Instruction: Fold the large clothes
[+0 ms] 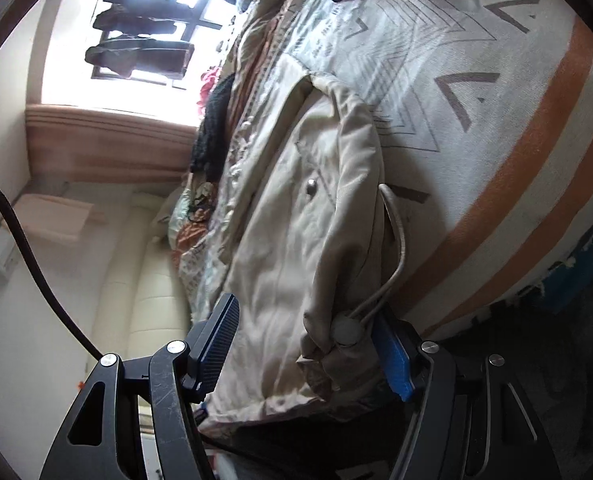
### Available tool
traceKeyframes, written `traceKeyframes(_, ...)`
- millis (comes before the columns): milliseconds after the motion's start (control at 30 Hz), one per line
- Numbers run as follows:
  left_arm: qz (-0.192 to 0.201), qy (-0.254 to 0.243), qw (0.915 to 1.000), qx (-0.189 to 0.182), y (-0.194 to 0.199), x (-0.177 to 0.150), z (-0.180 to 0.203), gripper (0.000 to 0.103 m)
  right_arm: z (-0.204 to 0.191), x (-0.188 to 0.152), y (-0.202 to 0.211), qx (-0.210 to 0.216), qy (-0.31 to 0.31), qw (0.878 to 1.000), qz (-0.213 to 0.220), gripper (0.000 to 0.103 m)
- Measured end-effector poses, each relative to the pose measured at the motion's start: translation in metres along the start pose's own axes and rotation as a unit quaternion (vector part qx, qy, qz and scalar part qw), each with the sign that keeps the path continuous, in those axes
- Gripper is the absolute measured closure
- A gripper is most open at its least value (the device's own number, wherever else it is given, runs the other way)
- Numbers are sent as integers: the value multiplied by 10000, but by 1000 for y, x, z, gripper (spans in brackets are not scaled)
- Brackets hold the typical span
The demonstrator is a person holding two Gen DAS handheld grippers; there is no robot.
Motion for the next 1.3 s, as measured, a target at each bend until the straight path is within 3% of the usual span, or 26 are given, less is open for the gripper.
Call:
traceKeyframes(200, -46, 156, 9989, -445, 2, -5, 1, 55, 6, -2, -15, -390, 12, 9992, -31, 36)
traceKeyframes(333, -132, 95, 9995, -269, -1, -4, 1, 55, 11, -1, -24, -491, -65, 9988, 9, 36)
traceKeyframes(533, -61, 287, 9983, -512, -11, 6, -3, 55, 9, 10, -35, -622, -127, 9979, 95, 45)
traceKeyframes(700, -66, 189, 9978, -639, -20, 13, 5, 55, 8, 15, -39, -663, -139, 9976, 115, 45)
traceKeyframes(1000, -412, 20, 9963, -758, -23, -13, 10, 56, 4, 19, -46, -643, 5, 9979, -37, 45)
traceKeyframes(1067, -473, 6, 9955, -816, -19, -21, 10, 57, 4, 15, -46, -617, 16, 9981, -92, 49)
traceKeyframes(1167, -521, 69, 9949, -861, -16, -32, 5, 69, 11, 12, -44, -727, -49, 9973, -108, 69)
traceKeyframes(1200, -490, 148, 9948, -880, -15, -34, 2, 77, 15, 12, -43, -754, -105, 9970, -103, 77)
traceKeyframes(1300, -310, 540, 9923, -1074, -13, -34, -11, 88, 20, 11, -36, -701, -232, 9973, -11, 83)
Point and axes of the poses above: each gripper's, at about its wrist camera, not at the fingertips, and y roughly against the way its jaws point, z to its right, x to its top, the point moved 3 cm from there along -y, roughly the way its jaws point, and after that the axes turned 10 degrees about -x, right-handed, at the moved point
